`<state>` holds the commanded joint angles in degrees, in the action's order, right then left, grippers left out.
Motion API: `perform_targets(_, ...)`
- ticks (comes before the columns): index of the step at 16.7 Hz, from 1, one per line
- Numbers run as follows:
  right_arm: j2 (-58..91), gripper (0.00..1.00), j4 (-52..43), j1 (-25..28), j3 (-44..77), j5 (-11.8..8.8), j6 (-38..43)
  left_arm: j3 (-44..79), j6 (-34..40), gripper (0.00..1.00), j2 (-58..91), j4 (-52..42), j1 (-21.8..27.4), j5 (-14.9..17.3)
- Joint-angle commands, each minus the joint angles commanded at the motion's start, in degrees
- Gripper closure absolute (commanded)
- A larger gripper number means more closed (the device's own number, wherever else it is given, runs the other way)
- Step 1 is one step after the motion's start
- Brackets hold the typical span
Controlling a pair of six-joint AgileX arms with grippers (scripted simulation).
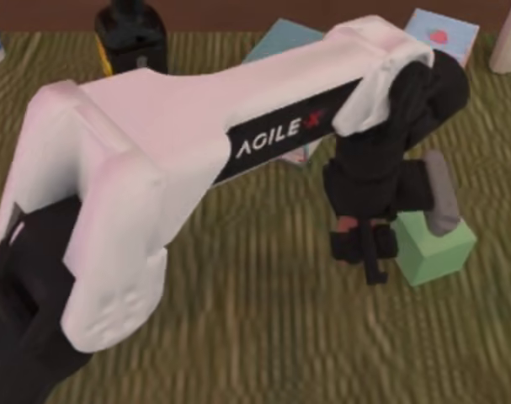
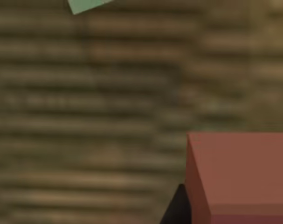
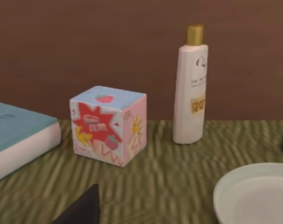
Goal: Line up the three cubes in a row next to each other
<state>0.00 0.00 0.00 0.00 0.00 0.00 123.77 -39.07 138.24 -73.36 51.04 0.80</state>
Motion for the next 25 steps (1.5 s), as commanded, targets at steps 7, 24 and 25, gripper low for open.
perform_targets(7,0.0,0.0,0.0,0.0,0.0,0.0,0.0,-6.9,0.0,1.0,1.5,7.8,0.4,0.1)
perform_targets(24,0.0,0.0,0.0,0.0,0.0,0.0,0.0,-6.9,0.0,0.0,1.5,7.8,0.4,0.1)
perform_targets(25,0.0,0.0,0.0,0.0,0.0,0.0,0.0,-6.9,0.0,0.0,1.5,7.8,0.4,0.1)
